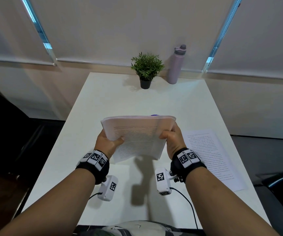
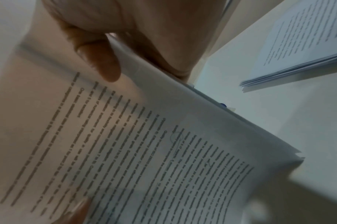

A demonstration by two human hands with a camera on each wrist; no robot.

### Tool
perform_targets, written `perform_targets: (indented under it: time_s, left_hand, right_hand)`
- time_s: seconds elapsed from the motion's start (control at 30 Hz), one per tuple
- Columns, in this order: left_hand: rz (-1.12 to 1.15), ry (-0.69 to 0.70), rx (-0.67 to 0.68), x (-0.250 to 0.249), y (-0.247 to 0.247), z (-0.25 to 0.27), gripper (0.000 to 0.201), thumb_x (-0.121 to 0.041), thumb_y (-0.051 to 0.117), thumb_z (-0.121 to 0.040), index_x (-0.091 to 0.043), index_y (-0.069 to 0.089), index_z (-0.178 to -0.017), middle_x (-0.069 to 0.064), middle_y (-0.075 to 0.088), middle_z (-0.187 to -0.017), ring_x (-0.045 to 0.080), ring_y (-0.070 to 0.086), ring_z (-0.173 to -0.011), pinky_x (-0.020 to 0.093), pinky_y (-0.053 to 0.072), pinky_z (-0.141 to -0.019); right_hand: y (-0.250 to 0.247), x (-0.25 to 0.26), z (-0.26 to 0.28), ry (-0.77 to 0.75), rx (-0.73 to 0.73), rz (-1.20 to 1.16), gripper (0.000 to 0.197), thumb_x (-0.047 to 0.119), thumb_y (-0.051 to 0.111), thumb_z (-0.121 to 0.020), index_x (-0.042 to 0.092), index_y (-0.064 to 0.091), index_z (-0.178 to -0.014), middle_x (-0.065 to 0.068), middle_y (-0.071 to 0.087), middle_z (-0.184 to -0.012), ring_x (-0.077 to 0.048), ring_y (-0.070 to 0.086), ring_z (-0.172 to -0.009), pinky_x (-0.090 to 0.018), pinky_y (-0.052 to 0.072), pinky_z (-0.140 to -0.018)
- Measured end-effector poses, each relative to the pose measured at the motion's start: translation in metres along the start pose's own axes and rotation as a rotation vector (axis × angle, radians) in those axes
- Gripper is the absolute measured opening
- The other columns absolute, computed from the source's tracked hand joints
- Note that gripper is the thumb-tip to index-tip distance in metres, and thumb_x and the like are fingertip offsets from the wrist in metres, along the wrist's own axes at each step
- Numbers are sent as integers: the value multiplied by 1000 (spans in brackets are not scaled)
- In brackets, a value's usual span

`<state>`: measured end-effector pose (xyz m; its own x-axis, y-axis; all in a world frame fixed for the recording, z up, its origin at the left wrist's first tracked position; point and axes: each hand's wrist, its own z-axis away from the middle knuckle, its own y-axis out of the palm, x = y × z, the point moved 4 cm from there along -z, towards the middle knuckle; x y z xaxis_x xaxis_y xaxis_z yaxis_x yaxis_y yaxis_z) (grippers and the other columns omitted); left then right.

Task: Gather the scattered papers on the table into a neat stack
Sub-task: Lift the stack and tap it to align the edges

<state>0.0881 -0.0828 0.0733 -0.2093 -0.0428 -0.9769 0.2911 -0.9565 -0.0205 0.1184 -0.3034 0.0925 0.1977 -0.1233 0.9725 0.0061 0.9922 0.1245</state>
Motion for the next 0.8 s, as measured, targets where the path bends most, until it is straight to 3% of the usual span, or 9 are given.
perform_targets:
  time_s: [0.1,0.17,0.23,0.3,0.37,0.47,0.53,0.7,0.8]
  left_hand:
    - [-11,-22,6,4,3,0,38,6,73,-72,-4,61,-107,-2,66,-88,19,63,-84,35,50,-84]
    - [-19,-24,-2,5,3,0,32,5,72,-73,-8,62,-100,-3,66,-86,23,62,-86,35,48,-83]
    - [-16,-19,-2,5,3,0,27,5,72,-74,-16,61,-88,-4,65,-85,21,62,-84,34,47,-81]
    - [-15,-16,-4,5,1,-1,30,4,72,-74,-23,61,-82,-3,66,-85,18,62,-82,35,48,-82]
    - [-24,-12,-2,6,-1,-2,31,3,72,-74,-24,61,-81,-3,66,-86,20,63,-83,37,49,-85]
    - [-34,-18,3,6,-1,-4,30,3,73,-74,-24,61,-80,-3,66,-85,20,63,-81,37,49,-84]
    - [-37,-35,-3,8,0,-6,30,4,73,-73,-23,61,-80,-1,66,-85,25,63,-85,37,49,-84]
    - [-80,-76,-3,14,-1,-5,29,4,72,-73,-23,62,-80,6,66,-89,28,61,-92,39,49,-89]
    - [-170,-61,20,16,-1,0,17,1,66,-80,-10,64,-94,9,65,-95,25,58,-93,36,46,-87]
  right_hand:
    - [5,-3,-1,15,9,6,69,4,45,-46,13,60,-113,-28,59,-114,-28,56,-97,-40,43,-78]
    - [4,-4,0,-17,-36,11,63,3,45,-51,25,59,-109,-22,61,-107,-28,55,-95,-39,45,-77]
    - [-2,4,4,-167,-128,46,62,-1,45,-64,39,50,-110,-7,57,-99,-21,54,-90,-34,48,-75]
    - [-5,19,10,-412,-163,165,74,-7,44,-73,46,39,-125,-1,54,-108,-14,56,-91,-21,49,-75]
    - [-4,32,15,-620,-176,364,78,-14,44,-74,33,39,-137,-4,50,-121,-9,53,-106,-11,44,-84]
    - [-1,40,19,-801,-158,518,63,-24,42,-72,3,57,-127,-14,46,-129,10,43,-116,-5,34,-93]
    - [0,42,21,-809,-143,510,60,-26,41,-73,-1,59,-124,-18,47,-131,13,42,-118,-4,34,-94]
    - [4,35,18,-686,-86,514,71,-19,41,-76,10,39,-141,-8,42,-135,-4,38,-129,-13,27,-110]
    - [4,27,18,-594,-37,512,71,-16,37,-81,20,36,-142,8,45,-128,8,39,-124,-6,25,-106]
